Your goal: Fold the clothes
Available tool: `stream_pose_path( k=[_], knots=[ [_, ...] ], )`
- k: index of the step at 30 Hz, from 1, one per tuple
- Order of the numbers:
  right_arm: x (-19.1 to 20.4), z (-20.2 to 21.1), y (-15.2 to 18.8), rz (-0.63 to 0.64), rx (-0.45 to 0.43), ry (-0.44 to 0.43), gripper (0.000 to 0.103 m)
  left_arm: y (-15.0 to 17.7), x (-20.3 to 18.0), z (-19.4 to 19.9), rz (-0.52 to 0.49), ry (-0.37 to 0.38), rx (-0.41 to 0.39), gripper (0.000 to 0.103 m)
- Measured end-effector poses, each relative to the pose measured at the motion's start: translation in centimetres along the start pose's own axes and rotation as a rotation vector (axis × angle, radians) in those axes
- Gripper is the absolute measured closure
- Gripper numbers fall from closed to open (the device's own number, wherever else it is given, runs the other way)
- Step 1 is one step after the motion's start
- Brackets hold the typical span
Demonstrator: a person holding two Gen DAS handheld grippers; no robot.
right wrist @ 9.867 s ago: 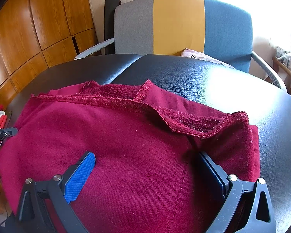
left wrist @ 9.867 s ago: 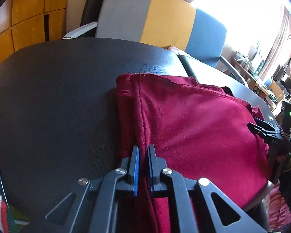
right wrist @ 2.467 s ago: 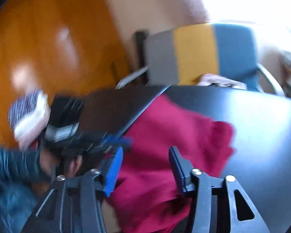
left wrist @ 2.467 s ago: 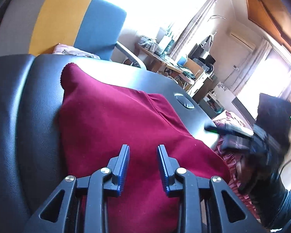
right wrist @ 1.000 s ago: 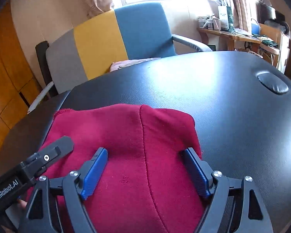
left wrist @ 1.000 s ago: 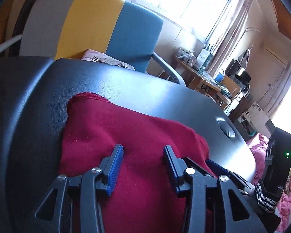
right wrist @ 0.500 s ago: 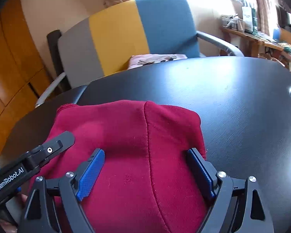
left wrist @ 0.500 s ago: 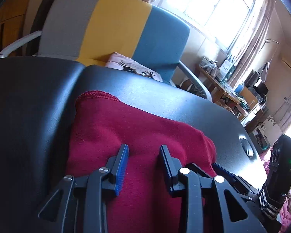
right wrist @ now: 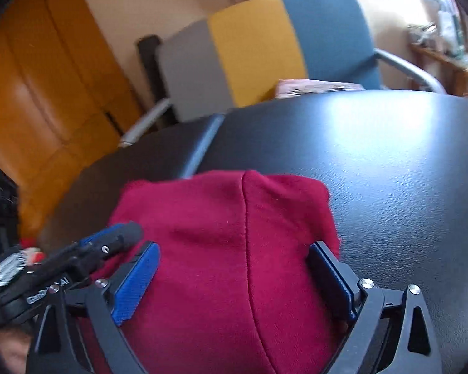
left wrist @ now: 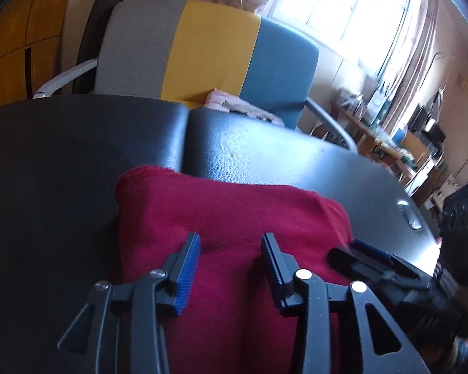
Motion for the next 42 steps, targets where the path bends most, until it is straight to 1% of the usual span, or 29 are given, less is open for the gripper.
stream_pose_path(
  k=[2, 4, 6, 8, 10, 12, 15, 17, 18, 20, 21, 23, 25, 27, 28, 29, 30, 31, 32, 34, 36, 39, 42],
  knots=[
    [-0.5, 2.3, -0.6, 0.003, -0.039, -0.034, 0.005, 0.5, 0.9, 1.4, 0.024, 0.035, -0.014, 0.057],
    [-1.5, 4.3, -0.8, 0.008, -0.054, -0.046, 0.000, 1.1, 1.9, 2.4, 0.049, 0.073, -0.020, 0.055],
    [-3.3, 5.5, -0.2, -0.009, -0.029, -0.066, 0.000, 1.7, 2.6, 3.1, 0.066, 0.102, -0.022, 0.052],
    [-4.5, 5.7, 1.1, -0.039, 0.022, -0.092, 0.000, 2.5, 3.7, 3.9, 0.105, 0.122, -0.021, 0.047],
    [-5.5, 5.3, 2.4, -0.085, 0.077, -0.139, 0.000, 3.3, 4.8, 4.5, 0.149, 0.139, -0.019, 0.044],
    [-5.9, 4.7, 3.2, -0.117, 0.112, -0.183, 0.000, 4.4, 5.6, 4.7, 0.187, 0.156, 0.001, 0.041],
    [-5.1, 3.2, 4.0, -0.125, 0.168, -0.254, 0.000, 6.1, 5.7, 4.1, 0.180, 0.170, 0.047, 0.039],
    [-4.2, 2.0, 4.8, -0.111, 0.222, -0.297, 0.000, 6.3, 5.3, 3.5, 0.203, 0.195, 0.047, 0.036],
    [-3.9, 1.7, 5.0, -0.093, 0.229, -0.302, 0.000, 6.2, 5.2, 3.2, 0.218, 0.210, 0.049, 0.035],
    [-3.1, 1.3, 5.2, -0.046, 0.236, -0.324, 0.000, 6.2, 4.8, 2.3, 0.245, 0.230, 0.070, 0.027],
    [-2.9, 1.2, 5.3, -0.031, 0.243, -0.332, 0.000, 6.2, 4.3, 1.8, 0.247, 0.240, 0.081, 0.026],
    [-2.6, 1.0, 5.6, -0.001, 0.253, -0.331, 0.000, 6.0, 3.3, 1.1, 0.213, 0.236, 0.094, 0.021],
    [-1.9, 1.0, 5.9, 0.060, 0.268, -0.332, 0.000, 6.1, 2.5, 0.4, 0.192, 0.232, 0.107, 0.020],
    [-1.2, 0.9, 6.0, 0.095, 0.281, -0.337, 0.001, 6.1, 2.0, 0.1, 0.183, 0.234, 0.117, 0.027],
    [-1.0, 1.1, 6.4, 0.118, 0.288, -0.329, 0.006, 6.1, 2.0, 0.3, 0.187, 0.239, 0.116, 0.033],
    [-0.8, 1.2, 6.5, 0.128, 0.291, -0.323, 0.009, 6.0, 2.0, 0.5, 0.191, 0.244, 0.116, 0.043],
    [-0.6, 1.4, 6.6, 0.137, 0.295, -0.318, 0.019, 6.0, 2.0, 0.7, 0.196, 0.248, 0.115, 0.048],
    [-0.4, 1.6, 6.8, 0.129, 0.296, -0.322, 0.033, 5.8, 1.9, 1.3, 0.187, 0.247, 0.108, 0.057],
    [-0.1, 1.8, 6.9, 0.122, 0.298, -0.326, 0.039, 5.6, 1.8, 2.1, 0.172, 0.242, 0.096, 0.061],
    [1.1, 2.2, 7.1, 0.132, 0.293, -0.330, 0.054, 5.1, 2.0, 4.1, 0.157, 0.242, 0.066, 0.065],
    [2.6, 2.4, 7.0, 0.134, 0.284, -0.331, 0.061, 4.3, 2.3, 6.7, 0.160, 0.260, 0.019, 0.067],
    [5.6, 3.3, 6.2, 0.145, 0.259, -0.368, 0.063, 2.4, 3.2, 11.5, 0.153, 0.262, -0.079, 0.067],
    [10.7, 3.8, 4.4, 0.179, 0.214, -0.445, 0.063, 0.0, 4.9, 17.5, 0.135, 0.212, -0.205, 0.068]
  ],
)
Point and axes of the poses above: each gripper's, at about its wrist camera, not at the fingertips, and z roughly against the way its jaws point, x to its left, y to its underside, the point moved 9 cm from there along -z, roughly the way its jaws point, and after that the axes turned 4 degrees about -x, right-handed, at the moved point
